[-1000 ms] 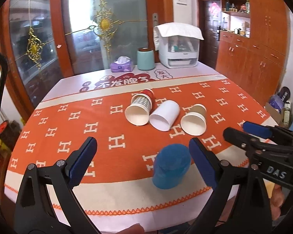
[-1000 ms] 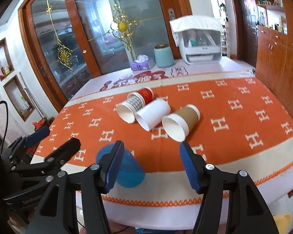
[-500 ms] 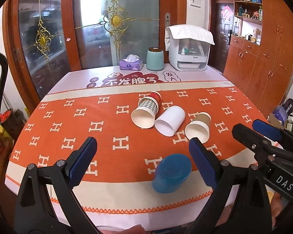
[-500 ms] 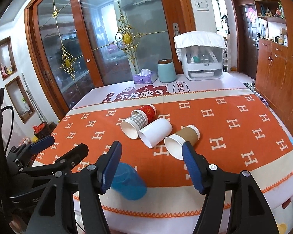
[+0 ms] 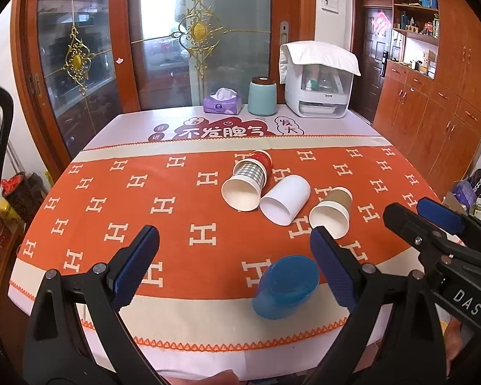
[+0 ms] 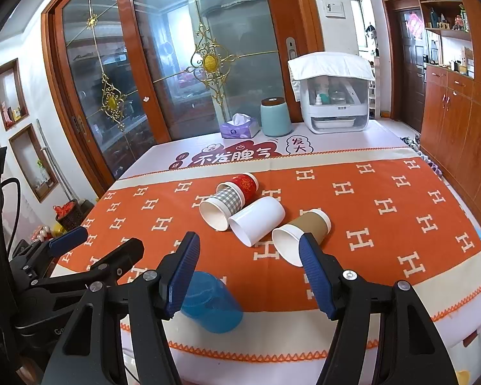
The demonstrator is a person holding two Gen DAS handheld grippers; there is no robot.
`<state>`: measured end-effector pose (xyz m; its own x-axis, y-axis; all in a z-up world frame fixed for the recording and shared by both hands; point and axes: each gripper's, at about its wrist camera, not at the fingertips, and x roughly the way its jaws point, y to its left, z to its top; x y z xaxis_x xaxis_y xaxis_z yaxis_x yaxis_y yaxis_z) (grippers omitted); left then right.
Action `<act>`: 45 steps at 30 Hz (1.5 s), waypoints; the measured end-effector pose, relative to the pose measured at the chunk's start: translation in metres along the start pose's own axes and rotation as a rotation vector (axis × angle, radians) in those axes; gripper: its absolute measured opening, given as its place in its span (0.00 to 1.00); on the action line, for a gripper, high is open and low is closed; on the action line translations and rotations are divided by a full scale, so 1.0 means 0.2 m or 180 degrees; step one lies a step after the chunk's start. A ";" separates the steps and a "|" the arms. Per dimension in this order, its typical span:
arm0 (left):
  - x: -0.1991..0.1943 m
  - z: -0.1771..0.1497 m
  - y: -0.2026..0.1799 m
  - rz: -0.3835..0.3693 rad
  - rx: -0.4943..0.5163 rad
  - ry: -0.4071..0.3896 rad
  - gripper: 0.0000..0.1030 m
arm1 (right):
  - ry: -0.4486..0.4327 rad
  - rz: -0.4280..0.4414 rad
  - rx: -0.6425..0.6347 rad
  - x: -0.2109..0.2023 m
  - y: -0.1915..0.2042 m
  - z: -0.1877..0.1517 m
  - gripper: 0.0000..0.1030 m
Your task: Flip cup upside down
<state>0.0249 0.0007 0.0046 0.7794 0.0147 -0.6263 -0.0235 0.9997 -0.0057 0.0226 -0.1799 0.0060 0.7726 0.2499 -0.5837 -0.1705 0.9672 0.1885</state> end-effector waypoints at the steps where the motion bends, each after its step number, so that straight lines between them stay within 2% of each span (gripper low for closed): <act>1: 0.00 0.00 0.00 0.0001 -0.0003 0.0004 0.91 | -0.0001 -0.0002 0.0000 0.00 0.00 0.00 0.63; 45: 0.01 -0.02 0.06 0.0040 -0.0058 0.0056 0.91 | 0.0018 -0.0009 -0.0028 0.03 0.04 0.01 0.63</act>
<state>0.0240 0.0126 0.0000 0.7679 0.0269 -0.6400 -0.0447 0.9989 -0.0116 0.0275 -0.1705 0.0063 0.7696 0.2474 -0.5887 -0.1737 0.9682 0.1798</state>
